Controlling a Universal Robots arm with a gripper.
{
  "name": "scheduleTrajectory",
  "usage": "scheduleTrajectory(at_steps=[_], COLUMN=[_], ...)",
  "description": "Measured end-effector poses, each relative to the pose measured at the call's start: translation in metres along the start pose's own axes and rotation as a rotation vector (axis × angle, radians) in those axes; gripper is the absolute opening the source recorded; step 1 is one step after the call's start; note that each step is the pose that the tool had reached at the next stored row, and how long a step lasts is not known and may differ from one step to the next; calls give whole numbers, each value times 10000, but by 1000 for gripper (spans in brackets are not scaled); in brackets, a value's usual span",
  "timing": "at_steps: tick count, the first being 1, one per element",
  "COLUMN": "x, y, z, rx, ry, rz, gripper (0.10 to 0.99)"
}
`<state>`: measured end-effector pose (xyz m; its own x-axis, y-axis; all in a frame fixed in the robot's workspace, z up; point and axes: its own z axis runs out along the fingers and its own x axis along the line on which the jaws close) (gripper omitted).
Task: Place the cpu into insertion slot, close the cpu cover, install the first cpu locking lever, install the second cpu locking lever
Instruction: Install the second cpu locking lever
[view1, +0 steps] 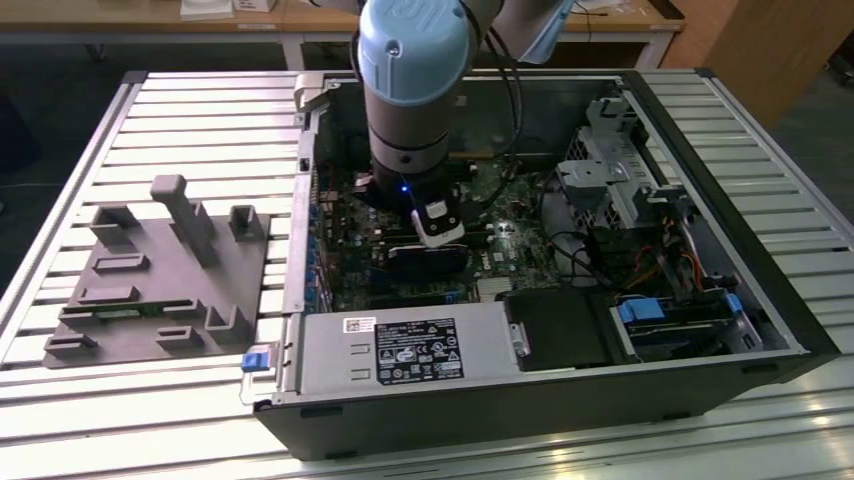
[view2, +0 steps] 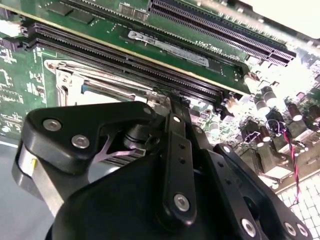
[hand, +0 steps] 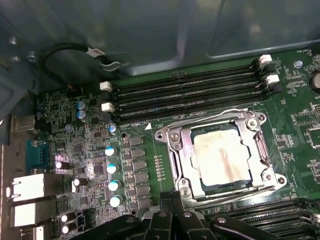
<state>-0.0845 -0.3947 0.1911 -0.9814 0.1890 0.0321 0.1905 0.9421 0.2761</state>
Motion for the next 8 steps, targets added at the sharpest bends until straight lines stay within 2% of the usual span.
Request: scheduleTrajectory(at_steps=[4,8], x=[2,6], y=[20,53], z=[-66,-184], rx=[-1,-2], ry=[0,-1], rz=[0,0], gripper=[106,106])
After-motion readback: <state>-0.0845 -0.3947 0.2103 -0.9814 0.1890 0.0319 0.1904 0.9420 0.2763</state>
